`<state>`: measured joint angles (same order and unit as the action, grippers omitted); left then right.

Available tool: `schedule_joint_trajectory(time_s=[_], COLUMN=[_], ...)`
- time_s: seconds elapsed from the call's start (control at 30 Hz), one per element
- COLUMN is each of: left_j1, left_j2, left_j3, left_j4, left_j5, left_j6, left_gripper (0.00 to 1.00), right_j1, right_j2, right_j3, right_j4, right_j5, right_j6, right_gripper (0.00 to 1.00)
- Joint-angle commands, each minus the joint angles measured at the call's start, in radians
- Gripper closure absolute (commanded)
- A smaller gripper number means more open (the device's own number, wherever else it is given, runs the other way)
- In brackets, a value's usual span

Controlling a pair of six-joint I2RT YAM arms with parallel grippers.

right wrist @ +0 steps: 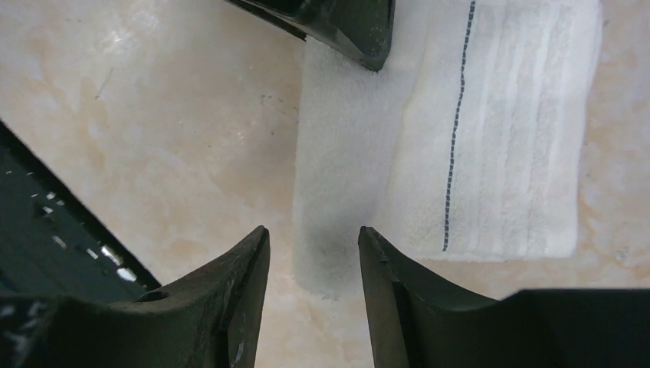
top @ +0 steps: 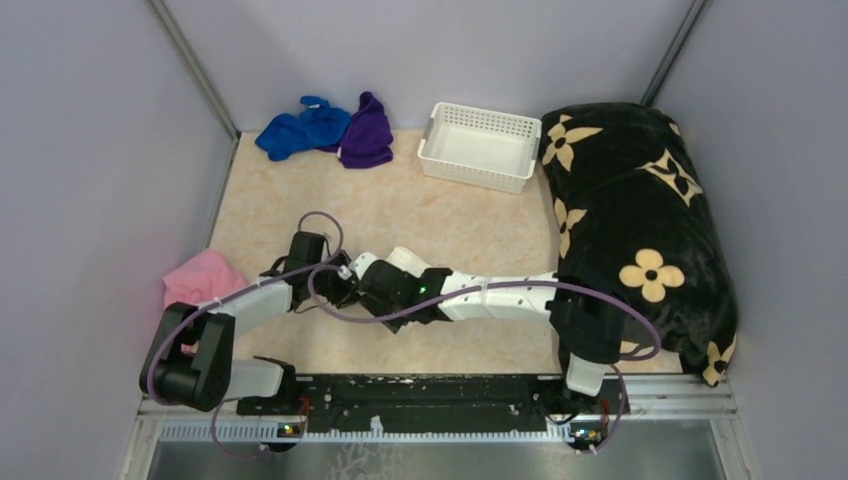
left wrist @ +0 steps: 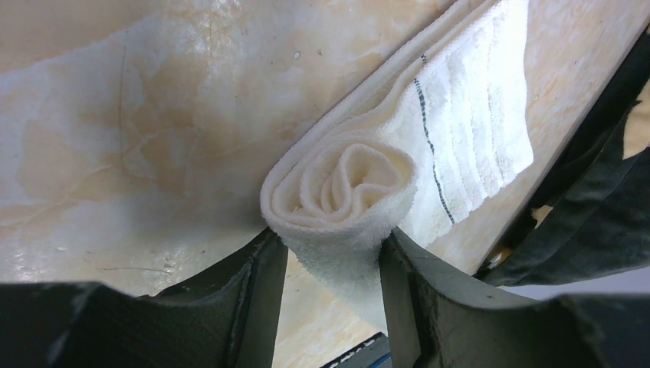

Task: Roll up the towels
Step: Roll the towel at the center of the board.

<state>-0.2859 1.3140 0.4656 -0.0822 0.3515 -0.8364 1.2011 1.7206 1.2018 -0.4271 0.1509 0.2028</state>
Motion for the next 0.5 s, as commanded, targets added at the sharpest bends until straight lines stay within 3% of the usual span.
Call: schedule_joint_trajectory(time_s=[0.0,0.47], left_j1=[-0.007,-0.015], left_j2=[0.039,0.042], left_j3=[-0.004,0.021], left_j4=[-0.065,-0.060], left_j5=[-0.086,-0.080], left_j6=[0.042,0.047], left_gripper=[0.46,0.42], right_j1=[0.077,0.098], right_j2=[0.086,0.249], right_j3=[0.098,0.038], right_j4=[-0.062,-0.066], right_j5=[0.311,0.303], right_j6=[-0.086,-0.075], right_gripper=[0.53,0.54])
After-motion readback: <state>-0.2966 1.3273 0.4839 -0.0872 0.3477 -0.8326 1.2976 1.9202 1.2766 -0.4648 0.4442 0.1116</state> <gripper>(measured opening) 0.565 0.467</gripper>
